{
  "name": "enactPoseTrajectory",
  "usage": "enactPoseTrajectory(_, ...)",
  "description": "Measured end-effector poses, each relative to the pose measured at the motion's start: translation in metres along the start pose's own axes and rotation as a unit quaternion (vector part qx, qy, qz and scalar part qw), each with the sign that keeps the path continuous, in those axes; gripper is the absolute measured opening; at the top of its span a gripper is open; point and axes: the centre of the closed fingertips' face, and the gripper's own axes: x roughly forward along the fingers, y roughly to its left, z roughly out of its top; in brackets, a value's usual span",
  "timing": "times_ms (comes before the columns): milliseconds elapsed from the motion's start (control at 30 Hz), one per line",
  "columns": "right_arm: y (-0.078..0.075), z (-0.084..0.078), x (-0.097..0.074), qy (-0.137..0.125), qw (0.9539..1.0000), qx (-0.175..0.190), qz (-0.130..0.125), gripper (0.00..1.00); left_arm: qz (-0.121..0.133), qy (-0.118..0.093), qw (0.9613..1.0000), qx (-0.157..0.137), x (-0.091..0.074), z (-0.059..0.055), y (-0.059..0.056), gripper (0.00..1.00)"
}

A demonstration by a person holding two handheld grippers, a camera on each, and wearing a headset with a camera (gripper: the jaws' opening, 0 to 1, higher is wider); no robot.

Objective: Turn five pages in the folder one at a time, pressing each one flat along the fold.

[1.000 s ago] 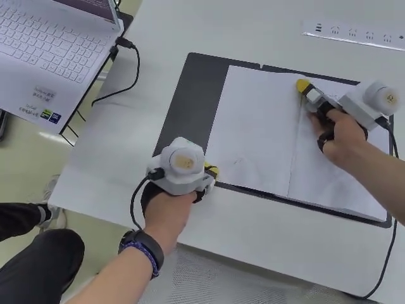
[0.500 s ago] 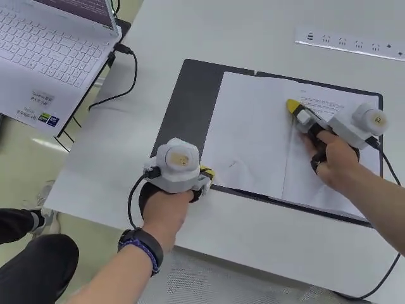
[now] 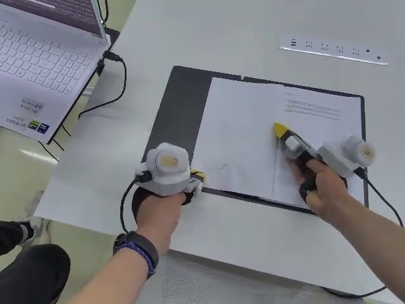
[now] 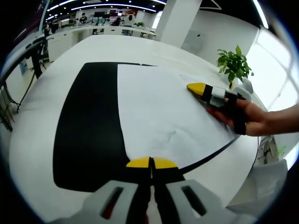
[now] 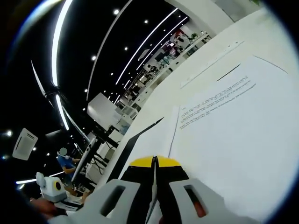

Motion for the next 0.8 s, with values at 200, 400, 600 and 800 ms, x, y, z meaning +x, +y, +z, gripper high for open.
enactPoseTrajectory(200,0.004,-0.009,-0.012,0.0,0.9999,0.012,0.01,0.0,-0.001,-0.003,1.0,-0.003,0.0,0.0,0.0,0.0)
enactPoseTrajectory(400,0.01,-0.018,-0.025,-0.001,0.9995,0.027,0.02,0.0,0.001,-0.005,0.9998,-0.018,0.0,0.0,0.0,0.0)
enactPoseTrajectory(600,0.014,-0.026,-0.034,0.007,0.9996,0.02,0.021,0.0,0.0,-0.004,0.9999,-0.015,0.0,0.0,0.0,0.0)
enactPoseTrajectory(800,0.013,-0.035,-0.042,0.013,0.9996,0.017,0.021,0.0,0.003,-0.005,0.9999,-0.013,0.0,-0.001,0.0,0.0)
